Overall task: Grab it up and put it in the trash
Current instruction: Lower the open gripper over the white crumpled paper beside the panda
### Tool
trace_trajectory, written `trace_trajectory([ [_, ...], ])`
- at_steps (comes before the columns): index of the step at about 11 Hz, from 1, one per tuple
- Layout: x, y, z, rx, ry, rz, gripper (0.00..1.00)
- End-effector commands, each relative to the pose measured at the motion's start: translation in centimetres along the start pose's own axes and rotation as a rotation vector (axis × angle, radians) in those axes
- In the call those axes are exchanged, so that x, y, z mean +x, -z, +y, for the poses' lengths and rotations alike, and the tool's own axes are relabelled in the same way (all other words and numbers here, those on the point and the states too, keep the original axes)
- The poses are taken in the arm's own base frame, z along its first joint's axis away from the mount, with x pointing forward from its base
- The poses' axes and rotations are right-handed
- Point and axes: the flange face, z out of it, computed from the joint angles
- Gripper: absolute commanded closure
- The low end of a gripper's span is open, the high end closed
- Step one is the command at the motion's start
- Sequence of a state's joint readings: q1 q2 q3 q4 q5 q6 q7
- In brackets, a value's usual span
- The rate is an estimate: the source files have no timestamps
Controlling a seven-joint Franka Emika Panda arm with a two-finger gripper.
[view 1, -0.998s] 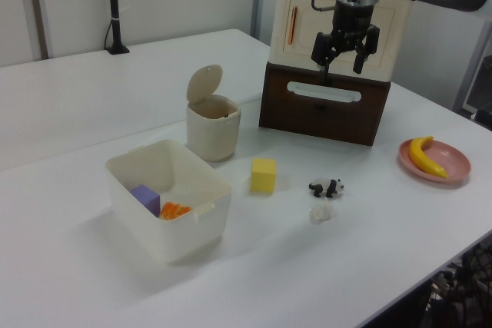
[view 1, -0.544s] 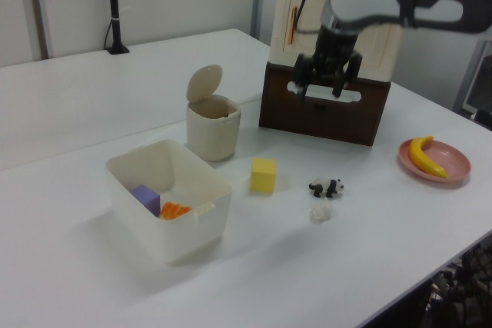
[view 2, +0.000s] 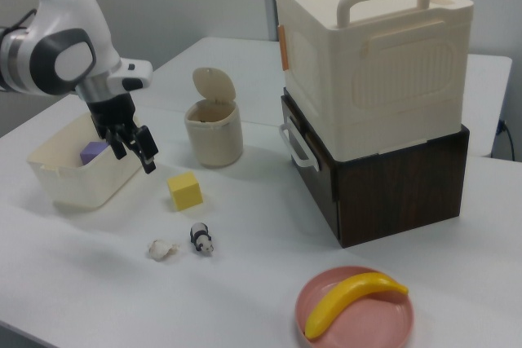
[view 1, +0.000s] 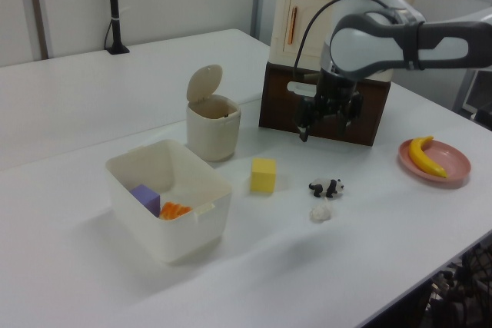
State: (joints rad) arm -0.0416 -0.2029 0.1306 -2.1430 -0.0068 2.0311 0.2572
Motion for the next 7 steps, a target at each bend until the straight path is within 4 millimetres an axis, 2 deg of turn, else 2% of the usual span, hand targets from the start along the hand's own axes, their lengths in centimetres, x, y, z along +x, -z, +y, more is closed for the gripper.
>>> trace_trajectory([
  [1, -1.3, -3.0, 0.6, 0.006, -0.021, -0.007, 0.0],
  [3, -2.1, -6.0, 0.8, -0.001, -0.02, -0.039, 0.0],
  [7, -1.8, -11.0, 0.4, -0.01, -0.009, -0.081, 0.0],
])
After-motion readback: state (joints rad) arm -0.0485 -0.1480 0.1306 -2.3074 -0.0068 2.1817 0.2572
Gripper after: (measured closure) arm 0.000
